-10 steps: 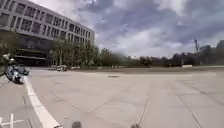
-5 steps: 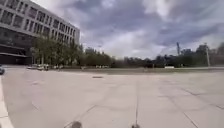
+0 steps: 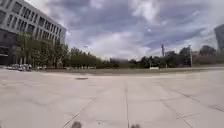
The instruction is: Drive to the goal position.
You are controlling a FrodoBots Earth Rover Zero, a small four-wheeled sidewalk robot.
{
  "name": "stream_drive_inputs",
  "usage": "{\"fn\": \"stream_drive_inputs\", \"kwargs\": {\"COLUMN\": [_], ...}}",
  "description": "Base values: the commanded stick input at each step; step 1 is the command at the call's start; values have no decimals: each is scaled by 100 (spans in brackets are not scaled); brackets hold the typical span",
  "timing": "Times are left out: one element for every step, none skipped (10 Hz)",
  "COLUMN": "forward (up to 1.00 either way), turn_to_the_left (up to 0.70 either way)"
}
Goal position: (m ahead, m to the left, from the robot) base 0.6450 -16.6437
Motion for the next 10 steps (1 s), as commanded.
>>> {"fn": "stream_drive_inputs", "kwargs": {"forward": [70,70,70,70,70,70,70,70,70,70], "turn_to_the_left": [0,0,0,0,0,0,0,-17,-26,-26]}}
